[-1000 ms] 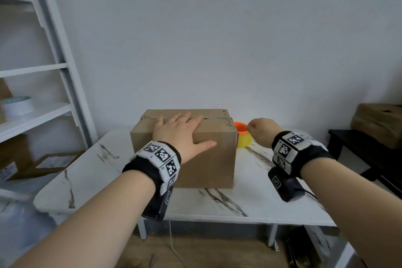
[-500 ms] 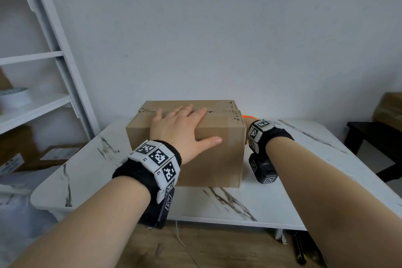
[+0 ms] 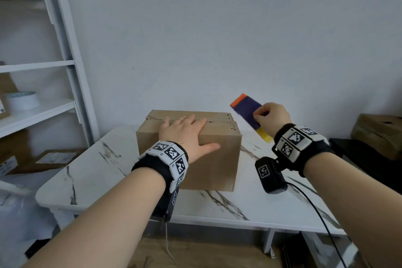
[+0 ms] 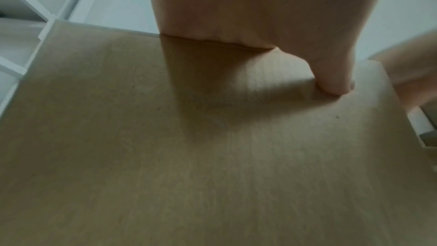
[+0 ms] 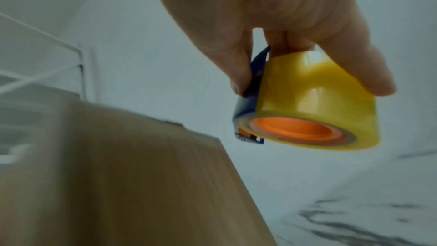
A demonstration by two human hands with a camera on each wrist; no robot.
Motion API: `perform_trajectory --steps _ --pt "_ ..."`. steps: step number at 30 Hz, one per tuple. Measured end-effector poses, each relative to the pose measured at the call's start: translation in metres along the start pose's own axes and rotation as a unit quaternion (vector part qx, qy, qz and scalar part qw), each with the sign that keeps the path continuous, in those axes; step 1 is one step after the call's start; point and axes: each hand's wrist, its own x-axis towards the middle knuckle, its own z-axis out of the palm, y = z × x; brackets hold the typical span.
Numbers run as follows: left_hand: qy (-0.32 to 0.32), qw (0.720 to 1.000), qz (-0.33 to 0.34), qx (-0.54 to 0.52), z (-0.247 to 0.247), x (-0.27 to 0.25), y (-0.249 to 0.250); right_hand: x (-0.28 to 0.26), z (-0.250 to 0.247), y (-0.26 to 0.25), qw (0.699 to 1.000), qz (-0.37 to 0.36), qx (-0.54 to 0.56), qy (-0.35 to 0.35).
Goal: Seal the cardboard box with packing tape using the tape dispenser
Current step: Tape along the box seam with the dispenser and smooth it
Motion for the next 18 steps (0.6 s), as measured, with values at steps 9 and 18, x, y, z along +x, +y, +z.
perform_trajectory --steps 9,18 --pt "0.028 0.989 -0.058 -0.136 -0.044 -0.004 0.000 -0.029 -0.030 -0.056 0.988 -0.050 0.142 0.034" --pt "0.021 0.840 -0.153 -0.521 -0.082 -0.009 -0.020 -0.048 -0.026 -0.084 0.972 -0.094 0.210 0.044"
